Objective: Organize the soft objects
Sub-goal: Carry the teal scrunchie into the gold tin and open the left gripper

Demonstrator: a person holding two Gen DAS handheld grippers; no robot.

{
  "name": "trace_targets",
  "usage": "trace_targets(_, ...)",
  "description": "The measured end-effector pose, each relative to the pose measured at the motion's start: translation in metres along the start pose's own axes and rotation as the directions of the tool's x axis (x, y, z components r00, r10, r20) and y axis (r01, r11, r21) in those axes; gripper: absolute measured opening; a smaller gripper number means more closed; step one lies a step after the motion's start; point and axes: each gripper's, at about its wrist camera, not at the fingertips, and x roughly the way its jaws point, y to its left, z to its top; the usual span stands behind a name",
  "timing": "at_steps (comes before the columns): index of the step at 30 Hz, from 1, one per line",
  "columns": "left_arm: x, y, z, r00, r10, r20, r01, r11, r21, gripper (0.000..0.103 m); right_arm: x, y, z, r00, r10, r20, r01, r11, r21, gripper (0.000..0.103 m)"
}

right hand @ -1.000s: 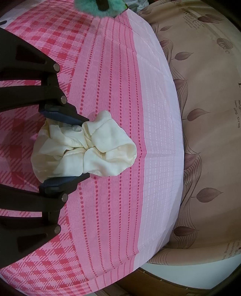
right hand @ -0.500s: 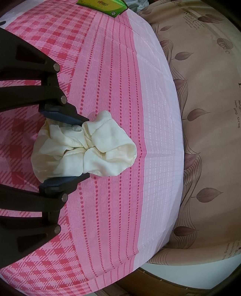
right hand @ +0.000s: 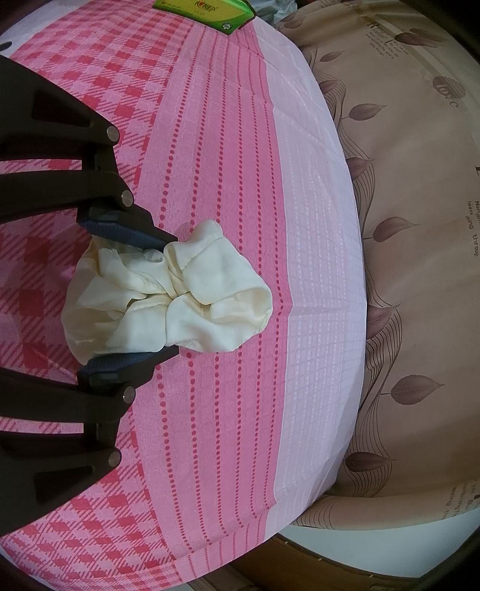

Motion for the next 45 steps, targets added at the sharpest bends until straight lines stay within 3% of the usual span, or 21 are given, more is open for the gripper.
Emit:
trace_targets(23, 0.036, 0.103, 0.01, 0.987, 0.145, -0.065, -0.153, 0.977, -0.148, 0.017, 0.0, 0.0, 0.0, 1.0, -0.003, -0.001, 0.003, 1.0, -0.007, 0.05)
trace_targets(38, 0.075, 0.136, 0.015, 0.977, 0.176, -0.122, -0.196, 0.965, -0.174, 0.018, 0.0, 0.0, 0.0, 1.0, -0.003, -0.001, 0.003, 1.0, -0.008, 0.05)
trace_targets(45, 0.087, 0.15, 0.014, 0.979, 0.157, -0.13, -0.181, 0.961, -0.208, 0.025, 0.001, -0.001, 0.0, 1.0, -0.004, 0.0, 0.004, 1.0, -0.008, 0.05)
